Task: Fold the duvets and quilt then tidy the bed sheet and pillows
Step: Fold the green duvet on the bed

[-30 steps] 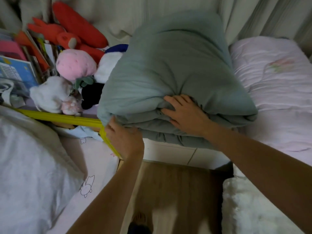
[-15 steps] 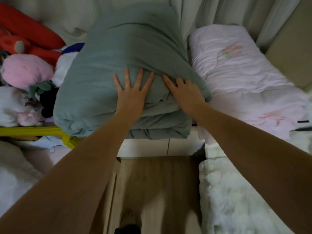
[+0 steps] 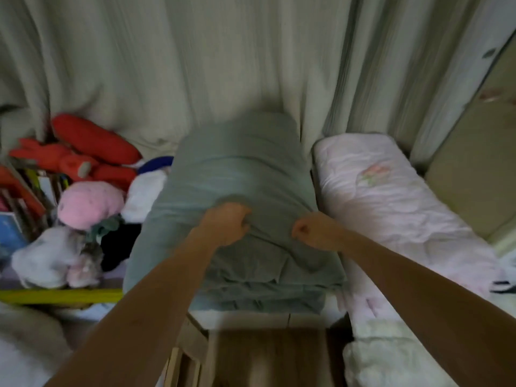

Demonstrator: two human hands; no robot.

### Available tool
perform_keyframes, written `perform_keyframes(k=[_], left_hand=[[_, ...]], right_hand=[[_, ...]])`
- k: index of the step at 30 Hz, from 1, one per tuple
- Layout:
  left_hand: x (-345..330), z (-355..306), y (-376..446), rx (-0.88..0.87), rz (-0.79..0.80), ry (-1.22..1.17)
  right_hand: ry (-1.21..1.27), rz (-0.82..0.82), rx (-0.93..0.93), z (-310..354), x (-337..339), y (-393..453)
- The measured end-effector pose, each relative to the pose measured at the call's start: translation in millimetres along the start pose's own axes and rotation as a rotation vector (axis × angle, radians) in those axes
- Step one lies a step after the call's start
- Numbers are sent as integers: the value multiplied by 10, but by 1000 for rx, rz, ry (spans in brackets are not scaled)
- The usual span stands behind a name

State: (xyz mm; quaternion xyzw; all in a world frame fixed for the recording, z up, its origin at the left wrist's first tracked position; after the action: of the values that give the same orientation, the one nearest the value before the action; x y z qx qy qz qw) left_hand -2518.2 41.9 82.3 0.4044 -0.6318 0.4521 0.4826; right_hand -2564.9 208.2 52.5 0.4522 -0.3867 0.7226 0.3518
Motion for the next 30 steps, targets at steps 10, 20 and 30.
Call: perform_keyframes(k=[10,20,30], left_hand=[[1151,1593,1576,72,-44,66],[1270,2000,3358,-28,-76,20],[910,1903,4505,-141,-18,-246]], right_hand=[[194,-266,-209,232,1327,2139],[303,-310,-471,-672,1632,3647],[570,18,-470,-1385,1300,4789]])
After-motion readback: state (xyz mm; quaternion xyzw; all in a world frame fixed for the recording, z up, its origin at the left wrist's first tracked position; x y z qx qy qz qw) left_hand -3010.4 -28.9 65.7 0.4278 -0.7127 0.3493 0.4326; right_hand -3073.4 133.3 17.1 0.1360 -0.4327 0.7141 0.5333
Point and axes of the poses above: each hand's wrist, its own y-axis towards the middle knuckle, its own x-axis out of the back of the hand, z = x × y, the point moved 8 cm from there along y, towards the middle knuckle, and after that the axes turned 14 degrees about -x, right-handed, at the moved point
